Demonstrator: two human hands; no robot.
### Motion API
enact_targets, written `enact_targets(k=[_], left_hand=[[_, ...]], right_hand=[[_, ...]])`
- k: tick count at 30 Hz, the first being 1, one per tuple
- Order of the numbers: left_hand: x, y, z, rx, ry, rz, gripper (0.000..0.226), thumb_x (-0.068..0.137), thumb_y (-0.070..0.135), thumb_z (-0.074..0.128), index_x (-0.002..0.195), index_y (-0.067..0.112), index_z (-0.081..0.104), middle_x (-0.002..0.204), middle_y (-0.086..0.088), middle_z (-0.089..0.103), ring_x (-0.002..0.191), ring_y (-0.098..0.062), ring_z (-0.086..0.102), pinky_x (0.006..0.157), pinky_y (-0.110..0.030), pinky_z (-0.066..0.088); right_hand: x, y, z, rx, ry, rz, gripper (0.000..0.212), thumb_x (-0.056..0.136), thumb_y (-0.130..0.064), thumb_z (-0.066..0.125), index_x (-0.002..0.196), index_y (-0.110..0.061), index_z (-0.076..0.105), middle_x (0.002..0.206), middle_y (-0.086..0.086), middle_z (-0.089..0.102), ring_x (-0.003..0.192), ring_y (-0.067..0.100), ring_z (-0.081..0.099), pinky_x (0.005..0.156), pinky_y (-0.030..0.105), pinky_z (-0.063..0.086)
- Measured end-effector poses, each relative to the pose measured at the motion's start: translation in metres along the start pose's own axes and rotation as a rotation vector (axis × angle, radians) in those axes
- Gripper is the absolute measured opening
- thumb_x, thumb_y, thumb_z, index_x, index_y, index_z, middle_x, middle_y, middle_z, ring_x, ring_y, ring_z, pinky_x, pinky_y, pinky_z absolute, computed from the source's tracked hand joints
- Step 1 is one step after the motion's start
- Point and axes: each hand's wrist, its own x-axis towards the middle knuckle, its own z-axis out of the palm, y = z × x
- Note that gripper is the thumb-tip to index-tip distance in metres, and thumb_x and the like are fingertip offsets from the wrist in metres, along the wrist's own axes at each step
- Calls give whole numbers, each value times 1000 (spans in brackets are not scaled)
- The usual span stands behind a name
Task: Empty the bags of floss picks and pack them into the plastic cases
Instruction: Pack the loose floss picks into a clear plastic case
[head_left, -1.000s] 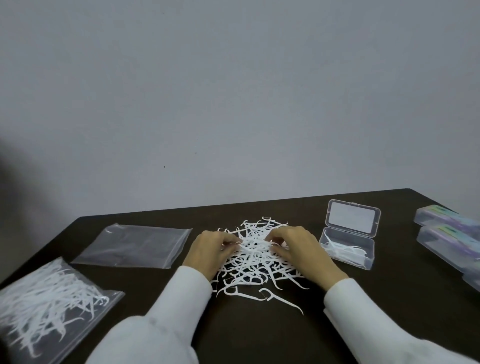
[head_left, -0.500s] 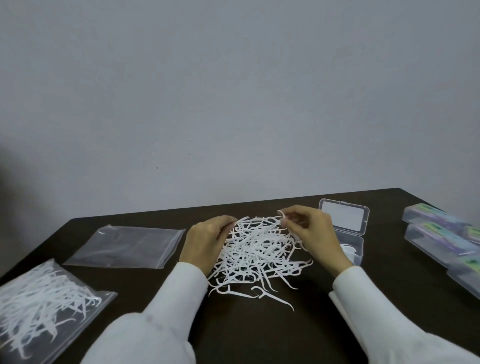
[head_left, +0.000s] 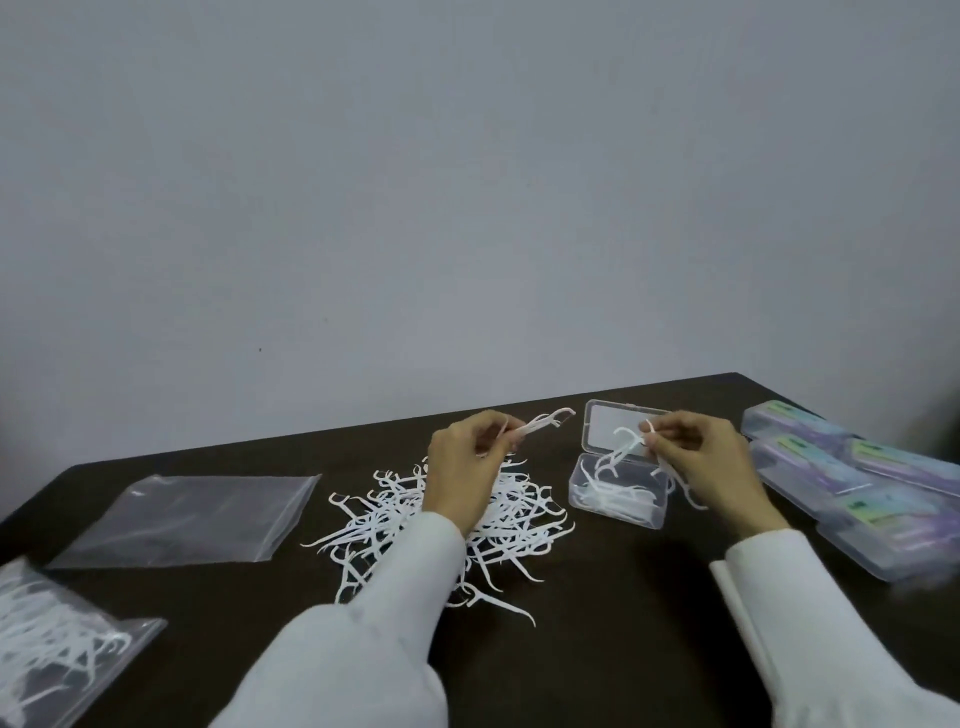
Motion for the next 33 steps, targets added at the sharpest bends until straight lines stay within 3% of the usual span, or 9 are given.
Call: enact_targets(k=[5, 9, 12, 16, 19, 23, 26, 29, 33], left_hand=[[7, 6, 34, 6, -94, 26, 5, 85, 23, 68, 87, 22, 72, 71, 13, 66, 71, -2, 63, 73, -20, 54], [12, 7, 55, 56, -164, 46, 10, 86, 25, 66, 92, 20, 72, 84, 7, 71, 80, -4, 64, 76, -21, 54], [13, 8, 64, 95, -206, 49, 11, 87, 23, 65, 95, 20, 72, 90, 4, 72, 81, -4, 64, 77, -19, 53], [13, 6, 74, 158, -275, 85, 10, 88, 19, 64, 94, 20, 72, 90, 4, 72, 83, -6, 65, 81, -25, 54], [12, 3, 82, 203, -321, 131, 12, 89, 23, 63, 97, 20, 71, 93, 4, 72, 87, -10, 65, 83, -30, 53], [12, 1, 89, 190, -380, 116, 17, 88, 21, 64, 104, 18, 70, 102, 2, 71, 96, -9, 64, 90, -25, 50], [12, 2, 89, 76, -429, 71, 27, 86, 19, 67, 112, 16, 68, 108, 3, 69, 98, -3, 62, 89, -14, 45], [16, 1, 81, 20, -347, 49, 24, 87, 16, 65, 112, 16, 69, 105, 5, 70, 91, 4, 61, 81, -4, 43], [23, -6, 65, -2, -304, 22, 23, 88, 7, 61, 106, 18, 70, 99, 7, 70, 91, 2, 63, 83, -11, 48]], right_hand=[[0, 10, 1, -130, -39, 4, 23, 85, -11, 63, 108, -11, 65, 93, 1, 61, 76, 4, 57, 59, 9, 41], [1, 13, 1, -185, -36, -3, 21, 84, -14, 65, 106, -12, 66, 88, 4, 65, 70, 4, 61, 58, 8, 42], [2, 15, -2, -204, 1, -16, 25, 85, -13, 64, 109, -9, 66, 95, 5, 64, 77, 10, 60, 70, 15, 45], [5, 19, -9, -162, 132, -7, 20, 85, -8, 63, 105, -10, 66, 93, 5, 64, 73, 6, 56, 61, 9, 40], [5, 21, -12, -87, 197, -3, 15, 85, -8, 63, 100, -10, 66, 93, 6, 65, 77, 10, 60, 61, 12, 42], [5, 21, -9, -117, 191, -54, 16, 85, -13, 64, 100, -13, 68, 90, -3, 62, 76, 2, 55, 61, 9, 40], [5, 21, -5, -102, 149, -91, 19, 84, -13, 65, 103, -13, 69, 93, -3, 63, 79, 1, 57, 65, 7, 41], [4, 18, -3, -60, 95, -112, 20, 84, -11, 65, 104, -13, 69, 93, -4, 64, 78, -4, 57, 61, 4, 44], [3, 8, 2, 126, 33, -123, 18, 82, -11, 67, 99, -15, 70, 90, -3, 68, 81, 1, 64, 63, 6, 49]])
